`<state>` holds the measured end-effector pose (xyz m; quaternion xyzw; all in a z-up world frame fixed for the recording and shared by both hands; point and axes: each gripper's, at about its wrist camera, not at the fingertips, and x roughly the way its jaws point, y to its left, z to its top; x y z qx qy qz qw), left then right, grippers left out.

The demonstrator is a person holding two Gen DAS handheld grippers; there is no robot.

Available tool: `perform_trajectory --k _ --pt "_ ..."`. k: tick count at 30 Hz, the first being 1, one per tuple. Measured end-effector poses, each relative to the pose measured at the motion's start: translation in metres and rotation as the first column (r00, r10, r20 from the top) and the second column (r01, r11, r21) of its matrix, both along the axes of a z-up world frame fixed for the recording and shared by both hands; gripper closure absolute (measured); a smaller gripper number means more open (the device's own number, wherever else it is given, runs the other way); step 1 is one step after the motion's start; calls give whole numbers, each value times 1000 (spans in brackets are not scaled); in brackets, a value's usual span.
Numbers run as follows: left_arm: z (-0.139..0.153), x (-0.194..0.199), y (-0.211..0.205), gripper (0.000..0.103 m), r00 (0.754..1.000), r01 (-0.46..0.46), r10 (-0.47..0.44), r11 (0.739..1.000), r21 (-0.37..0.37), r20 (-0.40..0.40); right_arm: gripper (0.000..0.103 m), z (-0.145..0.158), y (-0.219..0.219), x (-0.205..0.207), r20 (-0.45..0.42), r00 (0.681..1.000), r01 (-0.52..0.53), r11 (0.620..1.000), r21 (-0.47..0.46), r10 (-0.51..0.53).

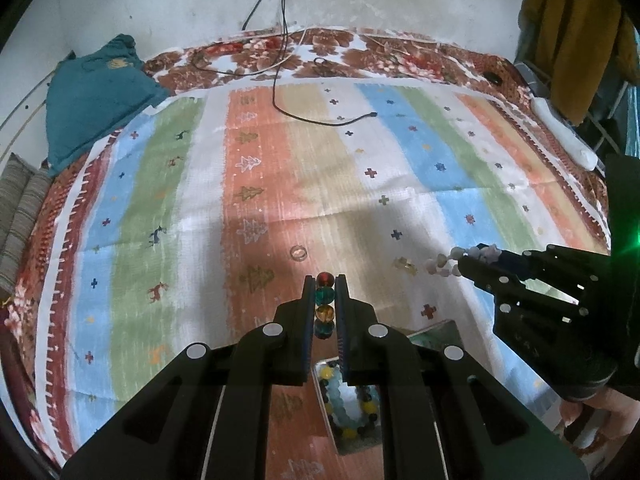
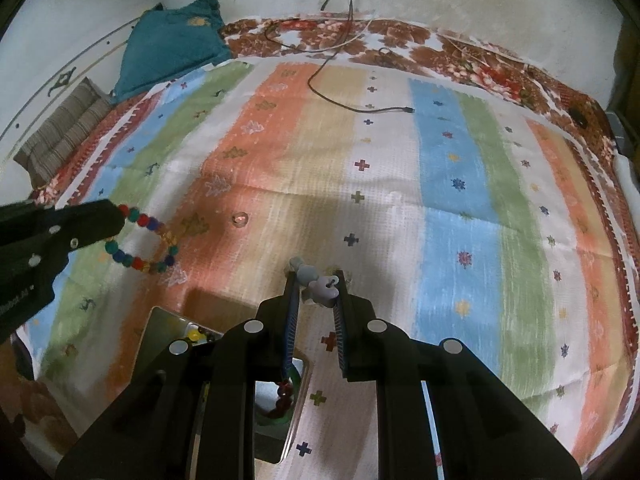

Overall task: Organize jewelry
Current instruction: 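Lift and carry the multicolour bracelet and crystal pieces back over the tin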

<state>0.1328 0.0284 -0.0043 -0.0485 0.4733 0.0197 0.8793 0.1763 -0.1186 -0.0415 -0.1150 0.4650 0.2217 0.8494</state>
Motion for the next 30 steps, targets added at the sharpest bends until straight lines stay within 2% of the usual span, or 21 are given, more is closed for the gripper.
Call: perform_trajectory --k 15,30 --pt "5 -39 -7 94 999 -13 15 998 -66 31 86 10 -11 -31 18 1000 18 999 48 -19" --pt "7 -70 -17 94 998 4 2 996 -88 64 86 12 -13 -66 22 999 -30 997 69 28"
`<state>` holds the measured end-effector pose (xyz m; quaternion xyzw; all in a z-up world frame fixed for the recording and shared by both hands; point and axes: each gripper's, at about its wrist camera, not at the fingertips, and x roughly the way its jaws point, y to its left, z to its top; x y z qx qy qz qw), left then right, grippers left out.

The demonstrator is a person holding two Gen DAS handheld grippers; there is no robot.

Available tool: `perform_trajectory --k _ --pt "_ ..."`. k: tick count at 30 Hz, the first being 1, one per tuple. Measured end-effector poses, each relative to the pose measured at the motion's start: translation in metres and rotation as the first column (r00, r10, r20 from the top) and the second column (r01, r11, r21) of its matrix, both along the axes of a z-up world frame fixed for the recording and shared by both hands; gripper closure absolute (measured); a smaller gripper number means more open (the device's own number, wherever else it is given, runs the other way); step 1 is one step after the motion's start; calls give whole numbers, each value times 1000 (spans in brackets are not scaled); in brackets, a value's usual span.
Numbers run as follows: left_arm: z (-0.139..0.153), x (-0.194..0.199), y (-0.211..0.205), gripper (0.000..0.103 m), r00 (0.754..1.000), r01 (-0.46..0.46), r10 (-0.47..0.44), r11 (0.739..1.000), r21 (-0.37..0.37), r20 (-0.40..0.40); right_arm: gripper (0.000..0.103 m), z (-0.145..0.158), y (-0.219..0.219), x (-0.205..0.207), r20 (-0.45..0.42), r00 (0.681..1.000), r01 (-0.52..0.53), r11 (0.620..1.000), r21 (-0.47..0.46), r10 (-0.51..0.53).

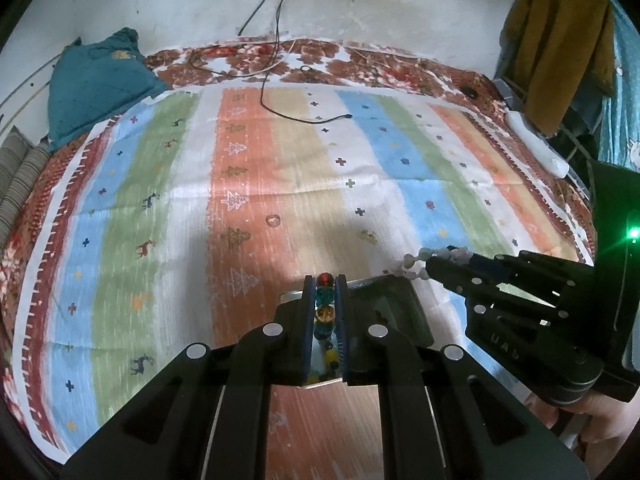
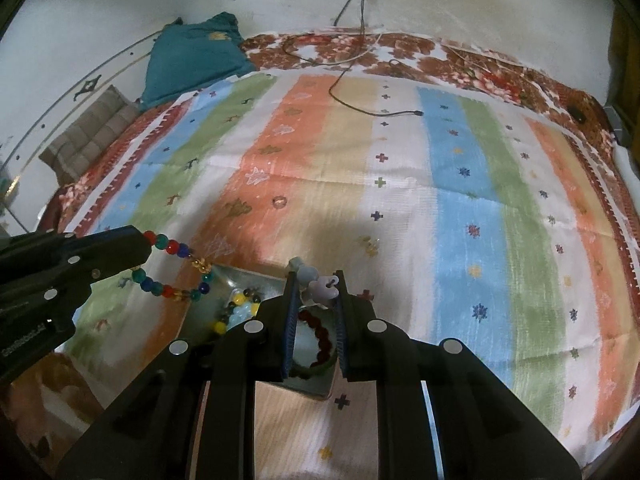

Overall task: Organize jewelry
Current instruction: 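Lift and carry the multicolour bracelet and crystal pieces back over the tin, then open left tool to drop bracelet while right tool drops crystals into tin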

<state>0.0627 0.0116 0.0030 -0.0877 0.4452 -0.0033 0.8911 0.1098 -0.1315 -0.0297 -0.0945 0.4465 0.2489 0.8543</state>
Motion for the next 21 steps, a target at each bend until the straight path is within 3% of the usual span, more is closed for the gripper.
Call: perform_trajectory --k 13,17,21 --pt "-3 -12 -7 94 1000 17 -17 1000 -4 -3 85 -7 0 -16 -30 999 -24 1000 -15 23" --pt "-2 -12 -5 92 1000 -2 2 1000 5 -6 71 -8 2 -15 -21 1000 -19 999 -41 18" --pt "-2 -12 0 88 1000 -23 23 1000 2 -9 70 -8 0 -14 -23 1000 -7 999 -44 6"
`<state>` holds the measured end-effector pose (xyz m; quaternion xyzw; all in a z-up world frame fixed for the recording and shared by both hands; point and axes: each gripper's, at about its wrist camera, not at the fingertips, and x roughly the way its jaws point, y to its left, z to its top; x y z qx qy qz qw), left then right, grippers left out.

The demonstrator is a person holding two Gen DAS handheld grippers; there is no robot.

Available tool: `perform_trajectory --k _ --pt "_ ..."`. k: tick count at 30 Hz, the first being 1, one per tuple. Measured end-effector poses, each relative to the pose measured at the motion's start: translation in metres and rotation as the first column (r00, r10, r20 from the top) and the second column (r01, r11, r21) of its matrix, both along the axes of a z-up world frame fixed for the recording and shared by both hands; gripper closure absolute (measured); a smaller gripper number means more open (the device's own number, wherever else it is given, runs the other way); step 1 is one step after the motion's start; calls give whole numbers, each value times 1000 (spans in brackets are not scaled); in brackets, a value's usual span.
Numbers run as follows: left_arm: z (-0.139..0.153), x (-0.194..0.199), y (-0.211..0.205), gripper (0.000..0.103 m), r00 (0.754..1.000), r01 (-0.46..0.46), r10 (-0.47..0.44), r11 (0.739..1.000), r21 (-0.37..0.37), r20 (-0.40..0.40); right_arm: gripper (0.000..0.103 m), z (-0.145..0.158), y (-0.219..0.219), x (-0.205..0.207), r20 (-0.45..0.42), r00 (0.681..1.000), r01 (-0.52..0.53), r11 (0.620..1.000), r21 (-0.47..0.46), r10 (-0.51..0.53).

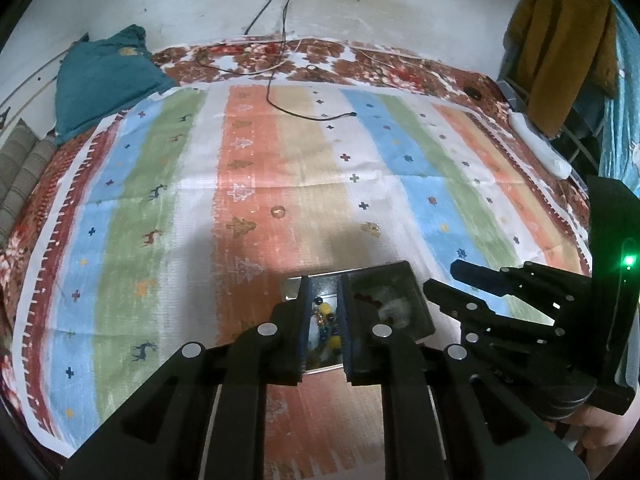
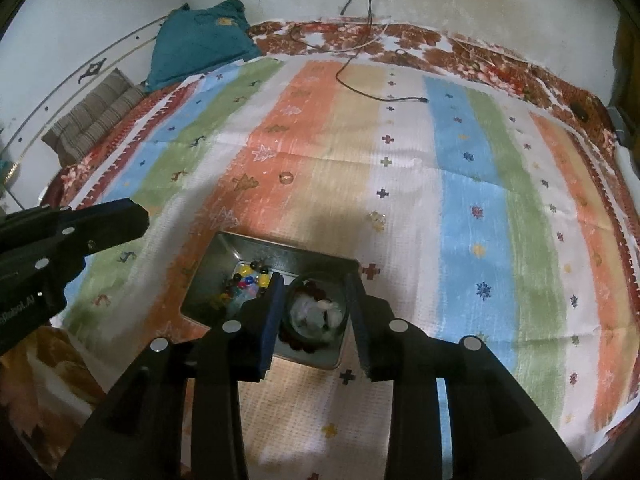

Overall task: Organize jewelry
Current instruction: 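Open left tool to drop bracelet while right tool drops crystals into tin, then move both open tools forward to the small silver and gold rings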

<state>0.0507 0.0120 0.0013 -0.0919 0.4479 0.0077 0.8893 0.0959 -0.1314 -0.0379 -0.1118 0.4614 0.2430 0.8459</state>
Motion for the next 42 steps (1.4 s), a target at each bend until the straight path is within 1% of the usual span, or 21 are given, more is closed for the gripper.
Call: perform_trajectory --k 1,2,3,4,6,9,12,13,15,17,18,20,22,24,27,29,31,34,36,38,42 --pt "0 0 1 85 1000 -5 5 1000 -1 -2 70 0 -1 1 -1 1000 3 1000 -1 -3" --pt "0 1 2 79 1000 -12 12 1000 -2 -3 70 -1 -2 2 -4 1000 9 1000 1 -9" --pt "-1 1 4 75 1000 -15 15 1000 -2 -4 69 -1 -3 3 -6 1000 15 1000 2 -15" --pt "-1 2 5 73 1000 -20 20 1000 -2 -7 68 -1 -4 4 -7 1000 20 1000 2 -20" --pt "-3 4 8 65 999 -30 29 1000 -8 -14 65 -2 -6 7 -14 999 31 999 5 -31" --pt "-5 9 12 63 999 -44 43 999 -10 -26 65 -3 -8 11 -24 999 47 999 7 -47" --pt "-9 14 12 55 998 -53 54 999 10 -38 65 -3 -9 16 -20 998 64 998 0 -64" --pt "-10 16 12 54 998 -54 55 998 18 -43 64 -3 -9 18 -21 998 65 998 -3 -65" --pt "-12 22 11 48 997 -58 60 998 40 -53 57 -6 -8 22 -24 997 72 997 -16 -73" --pt "-14 28 11 39 996 -62 66 996 57 -59 55 -8 -8 27 -30 996 79 997 -25 -80" --pt "-14 31 11 35 996 -63 66 996 59 -62 53 -8 -8 29 -34 996 86 996 -26 -87" --pt "-16 37 12 33 995 -67 71 996 59 -66 50 -9 -9 32 -39 994 105 994 -25 -106" --pt "-17 41 14 26 994 -81 85 995 63 -65 48 -9 -11 35 -35 992 123 992 -32 -124" --pt "-17 44 17 18 994 -90 93 994 58 -51 41 -9 -11 39 -28 990 139 990 -38 -140" --pt "-18 47 20 15 995 -92 94 995 48 -36 36 -10 -11 44 -33 988 148 988 -43 -149" --pt "-21 49 24 14 995 -88 89 996 13 -34 35 -12 -10 47 -47 987 150 988 -35 -152" --pt "-23 50 28 12 995 -96 96 995 -12 -35 32 -14 -9 49 -44 986 159 986 -48 -161" --pt "-23 53 36 10 990 -141 142 989 35 -21 29 -18 -7 53 -64 984 160 986 -53 -164" --pt "-23 59 39 9 989 -147 148 988 41 -25 26 -21 -6 56 -68 984 160 985 -58 -164" --pt "-26 66 43 9 988 -149 151 988 44 -37 25 -23 -5 58 -68 985 156 985 -67 -161" --pt "-35 81 40 9 990 -120 127 988 94 -68 23 -23 -5 63 -83 982 165 985 -58 -169"
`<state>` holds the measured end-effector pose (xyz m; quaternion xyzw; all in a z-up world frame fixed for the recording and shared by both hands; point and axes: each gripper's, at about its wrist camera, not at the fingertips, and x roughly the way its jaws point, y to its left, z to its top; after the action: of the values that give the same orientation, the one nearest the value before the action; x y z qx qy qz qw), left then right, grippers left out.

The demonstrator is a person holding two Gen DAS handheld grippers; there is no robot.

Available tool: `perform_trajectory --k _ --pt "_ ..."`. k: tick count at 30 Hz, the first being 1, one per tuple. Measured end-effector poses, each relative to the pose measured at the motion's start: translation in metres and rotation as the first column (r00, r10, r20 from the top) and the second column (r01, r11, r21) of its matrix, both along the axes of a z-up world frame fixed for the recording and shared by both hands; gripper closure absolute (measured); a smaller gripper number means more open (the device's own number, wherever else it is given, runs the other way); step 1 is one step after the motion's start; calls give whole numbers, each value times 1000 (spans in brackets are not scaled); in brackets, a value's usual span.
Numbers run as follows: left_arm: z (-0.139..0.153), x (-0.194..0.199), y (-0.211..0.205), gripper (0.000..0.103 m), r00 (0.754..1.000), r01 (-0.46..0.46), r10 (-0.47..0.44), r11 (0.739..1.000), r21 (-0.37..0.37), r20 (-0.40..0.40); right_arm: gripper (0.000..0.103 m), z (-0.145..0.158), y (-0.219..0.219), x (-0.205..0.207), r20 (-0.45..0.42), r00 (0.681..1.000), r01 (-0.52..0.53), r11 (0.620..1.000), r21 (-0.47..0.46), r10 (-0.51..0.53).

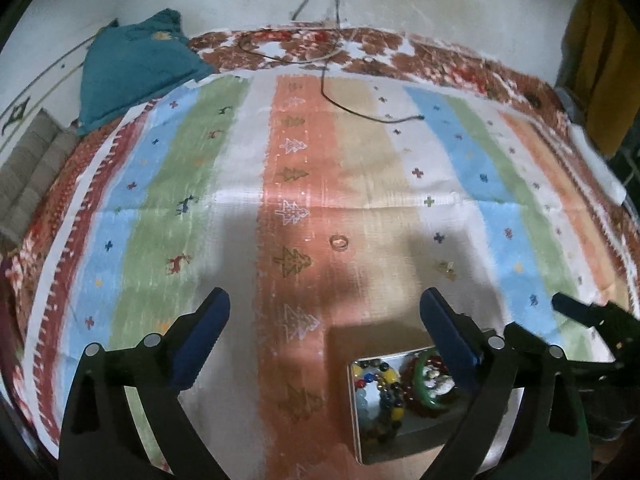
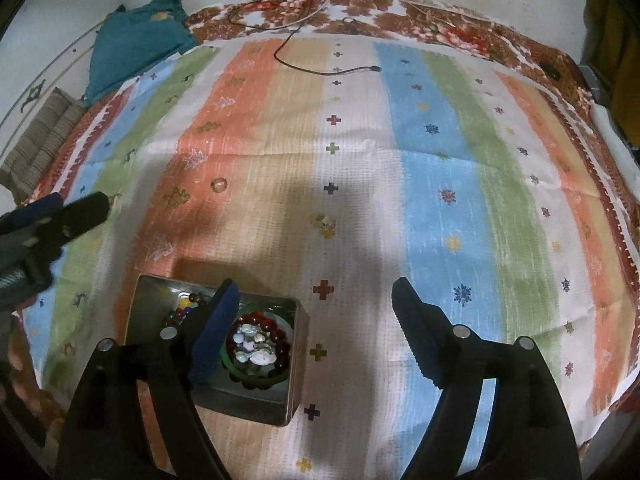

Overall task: Organize jewelry
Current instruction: 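Move both open tools forward to the small silver and gold rings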

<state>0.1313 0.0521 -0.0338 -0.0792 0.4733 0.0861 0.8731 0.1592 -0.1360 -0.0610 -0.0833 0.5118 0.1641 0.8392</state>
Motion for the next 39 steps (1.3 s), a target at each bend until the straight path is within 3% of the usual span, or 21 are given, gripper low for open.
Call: perform_trajectory --k 16,26,39 --pt "-26 39 5 7 995 14 -18 999 -38 -102 22 -17 10 33 -78 996 -46 999 -16 45" --pt "-40 61 0 7 987 40 -40 999 -2 -156 22 -29 12 49 -113 993 -28 999 -38 24" --pt "-59 86 1 11 976 56 -65 997 -47 -209 22 -48 19 66 -172 985 -36 997 -64 24"
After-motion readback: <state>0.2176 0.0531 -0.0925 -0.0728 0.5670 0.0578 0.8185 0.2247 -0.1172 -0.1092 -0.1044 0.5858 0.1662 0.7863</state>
